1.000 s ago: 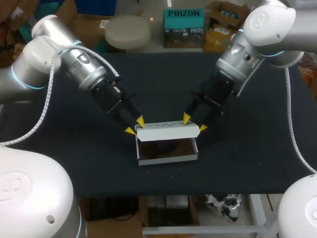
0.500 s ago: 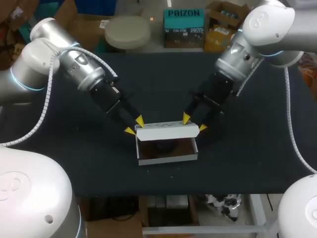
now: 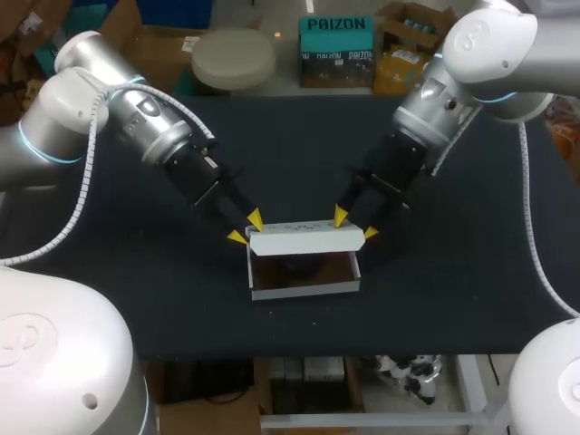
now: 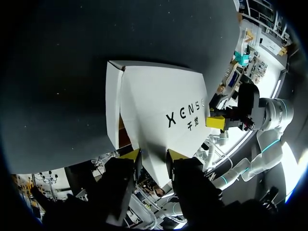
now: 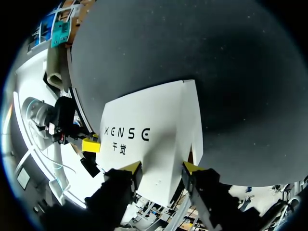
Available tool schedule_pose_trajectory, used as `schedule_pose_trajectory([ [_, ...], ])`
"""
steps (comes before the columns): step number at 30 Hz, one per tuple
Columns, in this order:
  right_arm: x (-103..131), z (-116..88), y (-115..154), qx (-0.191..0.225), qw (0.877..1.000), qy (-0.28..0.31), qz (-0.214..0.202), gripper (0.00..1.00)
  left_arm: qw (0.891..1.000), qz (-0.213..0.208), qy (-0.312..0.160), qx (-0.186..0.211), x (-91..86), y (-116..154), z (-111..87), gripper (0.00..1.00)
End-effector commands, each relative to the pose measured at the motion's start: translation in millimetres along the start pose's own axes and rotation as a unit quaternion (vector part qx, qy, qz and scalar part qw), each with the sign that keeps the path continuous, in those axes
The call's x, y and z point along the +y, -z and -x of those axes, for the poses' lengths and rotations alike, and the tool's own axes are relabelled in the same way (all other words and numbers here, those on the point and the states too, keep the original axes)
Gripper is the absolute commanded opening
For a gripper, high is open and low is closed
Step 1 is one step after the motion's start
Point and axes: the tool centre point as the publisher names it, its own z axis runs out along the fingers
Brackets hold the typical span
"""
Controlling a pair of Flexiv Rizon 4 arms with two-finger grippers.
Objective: Assemble the packaging by folding the flat box into shape, placing the metal phone stand inside, and closing the box properly
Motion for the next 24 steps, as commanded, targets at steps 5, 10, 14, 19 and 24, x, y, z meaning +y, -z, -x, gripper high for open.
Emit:
schedule_pose_trajectory([
  [5,3.1,-3.2,0.7,-0.001,1.0,0.0,-0.003,0.57,1.0,0.005,0.001,-0.001,-3.0,0.4,-3.3,0.34],
  [10,3.4,-3.6,1.4,-0.001,1.0,0.0,-0.003,0.58,1.0,0.006,0.002,0.001,-3.3,0.4,-3.1,0.34],
  [14,3.7,-4.1,2.1,-0.001,1.0,-0.001,-0.002,0.57,1.0,0.007,0.002,0.001,-3.5,0.7,-3.3,0.34],
  [19,3.6,-4.4,2.4,-0.001,1.0,-0.001,-0.001,0.58,1.0,0.008,0.002,0.003,-3.5,1.2,-3.2,0.34],
  [24,3.1,-5.0,2.9,0.0,1.0,-0.001,-0.001,0.6,1.0,0.009,0.001,0.003,-2.9,1.8,-3.3,0.35],
])
